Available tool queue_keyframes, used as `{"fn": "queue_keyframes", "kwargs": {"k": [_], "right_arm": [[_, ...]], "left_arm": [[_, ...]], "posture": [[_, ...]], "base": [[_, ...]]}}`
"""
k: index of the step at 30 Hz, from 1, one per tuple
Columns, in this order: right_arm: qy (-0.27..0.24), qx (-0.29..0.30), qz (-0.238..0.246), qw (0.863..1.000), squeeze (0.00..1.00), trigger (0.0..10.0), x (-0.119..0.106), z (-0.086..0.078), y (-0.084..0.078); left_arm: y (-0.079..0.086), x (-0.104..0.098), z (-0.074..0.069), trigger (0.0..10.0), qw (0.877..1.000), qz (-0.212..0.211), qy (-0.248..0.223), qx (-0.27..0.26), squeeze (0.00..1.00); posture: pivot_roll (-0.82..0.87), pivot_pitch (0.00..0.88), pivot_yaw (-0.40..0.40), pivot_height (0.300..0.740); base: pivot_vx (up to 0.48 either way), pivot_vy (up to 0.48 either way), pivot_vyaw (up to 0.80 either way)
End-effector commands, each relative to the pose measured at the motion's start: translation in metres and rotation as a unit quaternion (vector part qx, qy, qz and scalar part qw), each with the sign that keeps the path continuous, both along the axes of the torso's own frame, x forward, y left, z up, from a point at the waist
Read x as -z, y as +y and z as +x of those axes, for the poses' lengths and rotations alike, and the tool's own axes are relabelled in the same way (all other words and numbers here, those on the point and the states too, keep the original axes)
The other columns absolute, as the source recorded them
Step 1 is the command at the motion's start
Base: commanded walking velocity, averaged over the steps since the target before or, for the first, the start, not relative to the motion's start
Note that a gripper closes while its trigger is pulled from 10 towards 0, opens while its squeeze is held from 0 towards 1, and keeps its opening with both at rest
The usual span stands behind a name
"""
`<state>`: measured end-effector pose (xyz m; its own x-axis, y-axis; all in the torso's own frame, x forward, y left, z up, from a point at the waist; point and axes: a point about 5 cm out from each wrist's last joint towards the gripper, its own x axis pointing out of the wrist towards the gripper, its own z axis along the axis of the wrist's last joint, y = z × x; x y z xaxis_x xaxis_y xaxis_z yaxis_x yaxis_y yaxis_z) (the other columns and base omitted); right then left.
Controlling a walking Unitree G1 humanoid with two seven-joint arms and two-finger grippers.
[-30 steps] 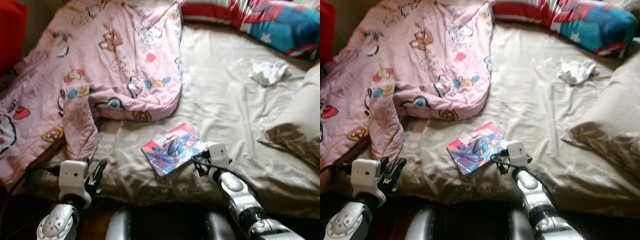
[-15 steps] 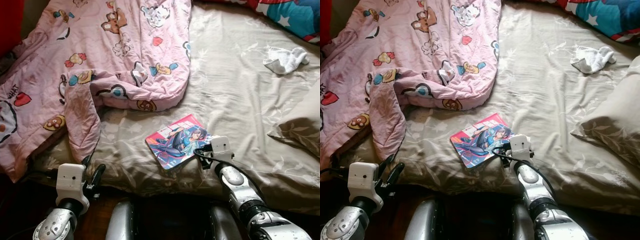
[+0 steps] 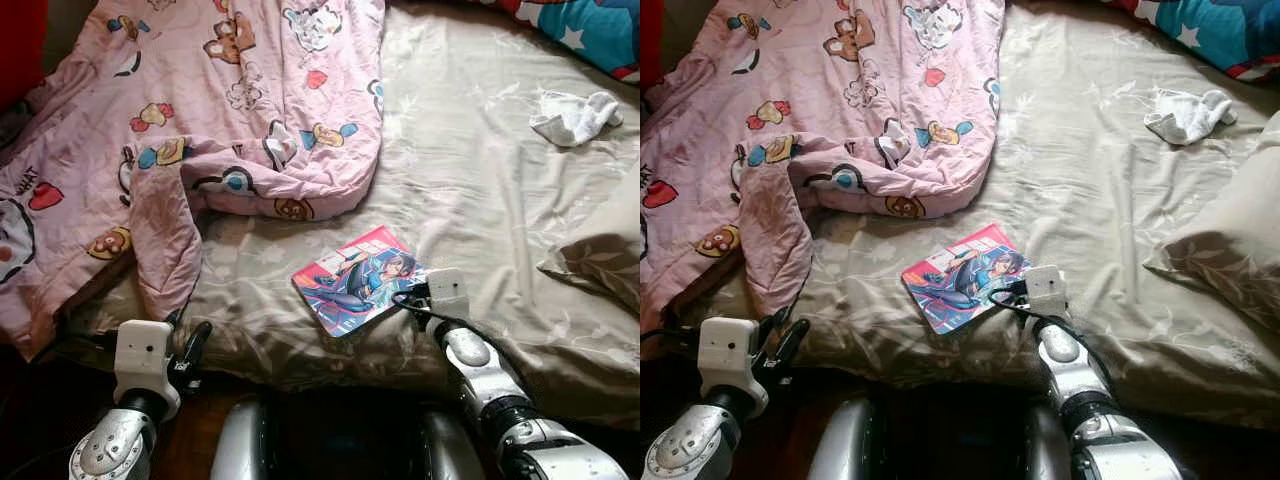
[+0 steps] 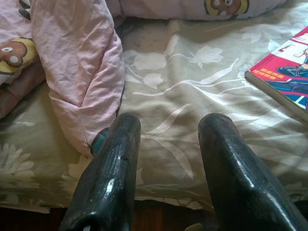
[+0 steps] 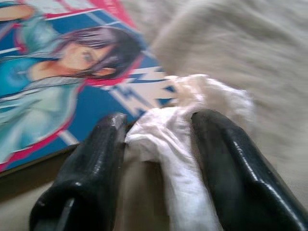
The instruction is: Clean up the room
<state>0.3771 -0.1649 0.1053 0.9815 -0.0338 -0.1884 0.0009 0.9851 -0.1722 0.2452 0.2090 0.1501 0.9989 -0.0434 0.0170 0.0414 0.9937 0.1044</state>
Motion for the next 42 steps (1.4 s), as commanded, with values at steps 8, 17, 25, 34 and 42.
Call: {"fn": "queue_keyframes", "kwargs": {"k": [8, 17, 25, 34, 42], "right_arm": [[0.012, 0.042, 0.015, 0.999, 0.0, 0.0, 0.004, -0.002, -0.007], [0.006, 0.003, 0.037, 0.999, 0.0, 0.0, 0.008, -0.004, 0.006], [0.008, 0.001, 0.042, 0.999, 0.0, 0.0, 0.011, -0.005, 0.009], [-0.058, 0.044, 0.063, 0.995, 0.0, 0.0, 0.008, -0.014, -0.015], [-0.148, 0.077, 0.068, 0.984, 0.0, 9.1, -0.006, -0.026, -0.019]], "left_arm": [[0.007, 0.009, 0.003, 10.0, 1.0, 0.006, 0.016, -0.013, 0.0], [0.007, 0.012, 0.005, 10.0, 1.0, 0.009, 0.014, -0.016, 0.0], [0.007, 0.016, 0.007, 10.0, 1.0, 0.011, 0.014, -0.017, 0.0], [0.001, 0.022, 0.021, 10.0, 1.0, -0.004, 0.0, -0.022, 0.0], [-0.004, 0.028, 0.029, 10.0, 1.0, -0.011, -0.007, -0.024, 0.0]], "posture": [[0.11, 0.398, 0.043, 0.59], [0.11, 0.349, 0.043, 0.59], [0.1, 0.327, 0.041, 0.59], [0.04, 0.231, 0.008, 0.59], [0.01, 0.159, -0.011, 0.59]], "base": [[0.0, 0.0, 0.0], [0.0, 0.0, 0.0], [0.0, 0.0, 0.0], [0.0, 0.0, 0.0], [0.0, 0.0, 0.0]]}}
